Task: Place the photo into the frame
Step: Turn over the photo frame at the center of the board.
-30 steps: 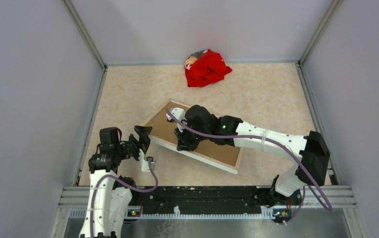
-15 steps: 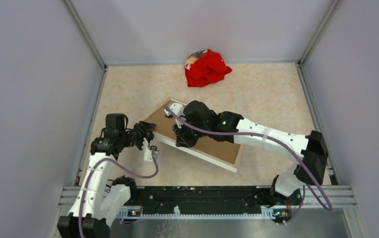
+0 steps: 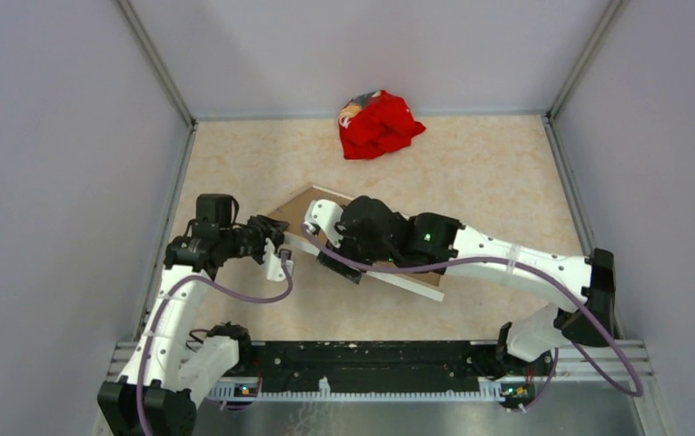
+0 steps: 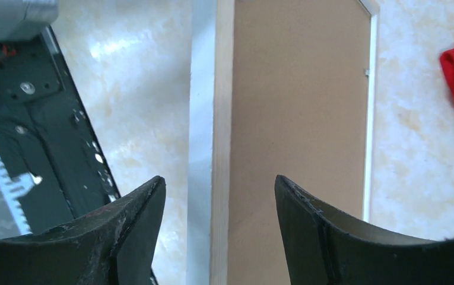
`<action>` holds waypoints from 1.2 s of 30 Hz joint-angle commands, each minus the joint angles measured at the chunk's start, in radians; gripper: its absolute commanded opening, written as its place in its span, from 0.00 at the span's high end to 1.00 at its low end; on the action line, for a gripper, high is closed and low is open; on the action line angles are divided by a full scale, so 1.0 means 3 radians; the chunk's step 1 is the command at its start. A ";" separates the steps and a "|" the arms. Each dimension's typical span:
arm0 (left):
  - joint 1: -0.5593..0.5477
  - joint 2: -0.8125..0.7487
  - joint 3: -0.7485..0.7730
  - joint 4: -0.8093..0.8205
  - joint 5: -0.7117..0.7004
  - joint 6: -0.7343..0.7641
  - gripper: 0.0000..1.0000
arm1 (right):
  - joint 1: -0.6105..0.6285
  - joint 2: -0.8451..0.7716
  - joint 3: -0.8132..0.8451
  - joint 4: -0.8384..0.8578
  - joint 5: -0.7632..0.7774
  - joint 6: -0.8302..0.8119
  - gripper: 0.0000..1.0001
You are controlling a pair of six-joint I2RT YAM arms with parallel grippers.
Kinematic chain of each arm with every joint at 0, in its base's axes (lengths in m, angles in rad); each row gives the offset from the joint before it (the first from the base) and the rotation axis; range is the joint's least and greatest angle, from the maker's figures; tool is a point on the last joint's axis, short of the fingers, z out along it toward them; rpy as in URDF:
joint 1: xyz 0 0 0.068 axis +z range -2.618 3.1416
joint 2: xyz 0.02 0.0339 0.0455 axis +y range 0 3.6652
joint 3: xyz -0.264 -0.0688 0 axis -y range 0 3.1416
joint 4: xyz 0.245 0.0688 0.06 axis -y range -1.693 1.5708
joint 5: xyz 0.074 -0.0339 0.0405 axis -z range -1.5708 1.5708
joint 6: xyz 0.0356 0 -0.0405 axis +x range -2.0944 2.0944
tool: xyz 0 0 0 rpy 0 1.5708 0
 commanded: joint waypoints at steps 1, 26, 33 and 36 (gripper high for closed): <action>-0.0026 0.0063 0.0233 0.0003 0.0167 -0.0230 0.68 | 0.0214 -0.0177 0.0010 -0.0312 0.0634 -0.0499 0.33; -0.0032 -0.0102 0.0210 0.0194 0.0220 -0.0645 0.46 | 0.0605 -0.0288 -0.0450 0.0633 0.2037 -0.1122 1.00; -0.0027 -0.0270 0.0301 0.0756 0.0056 -0.1651 0.06 | 0.0268 -0.0057 0.0314 0.0294 0.1482 -0.0707 1.00; -0.0023 -0.0130 0.0577 0.0829 -0.0116 -0.2241 0.01 | 0.0041 0.0079 0.0716 0.0116 0.1136 -0.0316 1.00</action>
